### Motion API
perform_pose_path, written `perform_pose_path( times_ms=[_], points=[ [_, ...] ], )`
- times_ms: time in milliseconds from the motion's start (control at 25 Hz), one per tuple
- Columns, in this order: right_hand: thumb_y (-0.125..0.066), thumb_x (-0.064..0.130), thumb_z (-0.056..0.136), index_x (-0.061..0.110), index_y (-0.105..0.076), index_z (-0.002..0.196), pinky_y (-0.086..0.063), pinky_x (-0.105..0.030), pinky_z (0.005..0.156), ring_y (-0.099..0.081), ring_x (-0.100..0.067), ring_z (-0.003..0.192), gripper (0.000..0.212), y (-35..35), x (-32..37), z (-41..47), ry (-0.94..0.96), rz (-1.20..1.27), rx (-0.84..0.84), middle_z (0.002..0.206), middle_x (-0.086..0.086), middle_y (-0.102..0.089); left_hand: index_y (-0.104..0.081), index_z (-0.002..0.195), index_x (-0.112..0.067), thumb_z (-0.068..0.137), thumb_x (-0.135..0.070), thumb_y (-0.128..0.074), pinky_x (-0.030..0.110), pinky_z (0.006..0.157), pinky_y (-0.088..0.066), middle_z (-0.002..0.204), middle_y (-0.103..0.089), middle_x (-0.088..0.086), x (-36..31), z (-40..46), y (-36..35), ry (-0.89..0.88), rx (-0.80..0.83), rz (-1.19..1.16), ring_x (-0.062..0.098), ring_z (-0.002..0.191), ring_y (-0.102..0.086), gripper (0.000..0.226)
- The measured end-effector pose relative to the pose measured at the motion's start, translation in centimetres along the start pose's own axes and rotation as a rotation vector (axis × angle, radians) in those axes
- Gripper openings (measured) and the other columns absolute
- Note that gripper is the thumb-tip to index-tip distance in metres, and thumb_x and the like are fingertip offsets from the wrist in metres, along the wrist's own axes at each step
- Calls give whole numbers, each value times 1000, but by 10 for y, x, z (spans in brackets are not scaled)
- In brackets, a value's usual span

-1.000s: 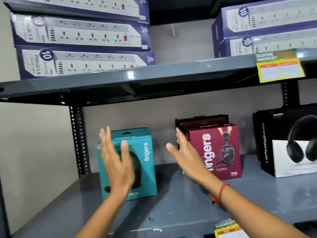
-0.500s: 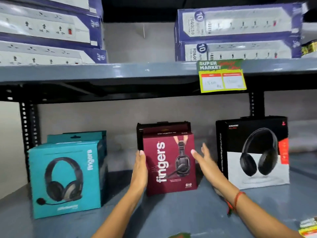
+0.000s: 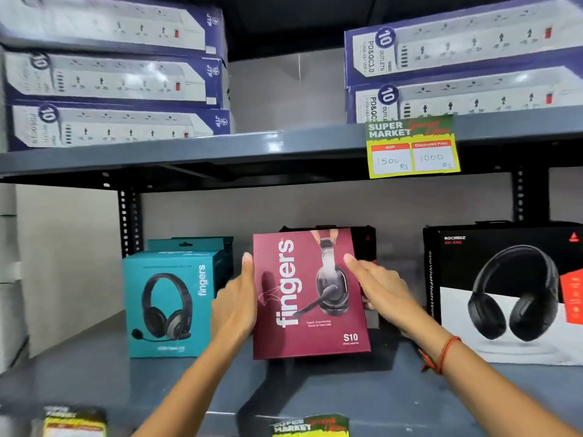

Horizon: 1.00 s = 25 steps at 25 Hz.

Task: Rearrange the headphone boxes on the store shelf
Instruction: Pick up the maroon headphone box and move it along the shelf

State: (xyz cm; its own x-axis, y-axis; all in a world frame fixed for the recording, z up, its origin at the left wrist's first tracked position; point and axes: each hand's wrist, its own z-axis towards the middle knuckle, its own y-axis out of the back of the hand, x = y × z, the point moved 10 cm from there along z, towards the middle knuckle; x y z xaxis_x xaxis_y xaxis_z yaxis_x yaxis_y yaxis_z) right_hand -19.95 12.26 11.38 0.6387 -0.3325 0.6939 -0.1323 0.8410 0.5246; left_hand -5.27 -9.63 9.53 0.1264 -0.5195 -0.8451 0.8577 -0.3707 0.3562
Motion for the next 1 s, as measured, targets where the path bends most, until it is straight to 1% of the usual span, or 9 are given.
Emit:
perform_pose_path(
  times_ms=[80,160,240,320,480,720,800,880,1000],
  points=[
    [-34,65,94,5,-62,120,-43,-38,95,-62,-31,113,71,-17,17,-9,17,31,29,110,-10,-71,-63,79,-17,96,-66,-10,38,83,-32,90,-59,4,9,-13,24,10,-77,-24,30,90,-51,75],
    [-40,58,97,17,-55,122,-41,-32,88,-61,-22,115,51,-46,35,-17,69,108,92,104,10,-67,-67,80,-14,92,-72,-10,39,82,-37,79,-62,-2,26,-23,52,-36,-177,-71,29,89,-57,82],
    [-46,56,96,17,-52,118,-45,-33,92,-62,-15,111,45,-82,47,-23,115,180,143,105,16,-64,-74,111,-19,89,-76,-9,40,86,-44,90,-73,3,46,-29,78,-103,-258,-104,27,93,-62,89],
    [-51,52,96,19,-53,119,-45,-32,94,-62,-14,114,41,-115,54,-26,125,237,150,115,10,-66,-66,133,-26,95,-69,-16,39,92,-44,109,-74,9,69,-29,98,-87,-289,-138,21,96,-59,76],
    [-53,55,93,28,-51,118,-44,-34,98,-58,-13,118,37,-174,66,-31,97,288,219,125,9,-63,-63,132,-35,80,-82,-19,53,104,-47,115,-73,3,115,-17,123,-2,-243,-274,25,107,-66,83],
    [-50,54,96,36,-40,140,-35,-23,96,-51,-8,125,48,-199,80,-34,106,275,226,132,16,-52,-49,144,-44,76,-89,-20,53,111,-42,136,-65,0,135,-1,129,-14,-141,-290,22,122,-61,86],
    [-49,57,95,36,-31,149,-35,-28,106,-43,-12,140,61,-192,78,-36,99,293,211,145,13,-46,-28,157,-36,73,-91,-13,44,122,-22,162,-36,0,119,-3,135,-113,-212,-248,22,147,-36,102],
    [-51,55,95,30,-17,158,-28,-36,119,-33,-13,147,76,-168,74,-35,80,315,126,160,6,-32,-12,162,-24,81,-85,-13,27,123,-3,169,-11,-4,80,-14,140,-324,-307,-212,17,156,-10,101],
    [-55,48,95,27,-19,158,-29,-42,121,-36,-16,146,76,-101,70,-33,115,342,-63,162,-4,-31,-16,160,-13,98,-50,-30,26,125,-2,169,-10,1,3,-41,112,-672,-287,-268,12,156,-7,74]
  ],
)
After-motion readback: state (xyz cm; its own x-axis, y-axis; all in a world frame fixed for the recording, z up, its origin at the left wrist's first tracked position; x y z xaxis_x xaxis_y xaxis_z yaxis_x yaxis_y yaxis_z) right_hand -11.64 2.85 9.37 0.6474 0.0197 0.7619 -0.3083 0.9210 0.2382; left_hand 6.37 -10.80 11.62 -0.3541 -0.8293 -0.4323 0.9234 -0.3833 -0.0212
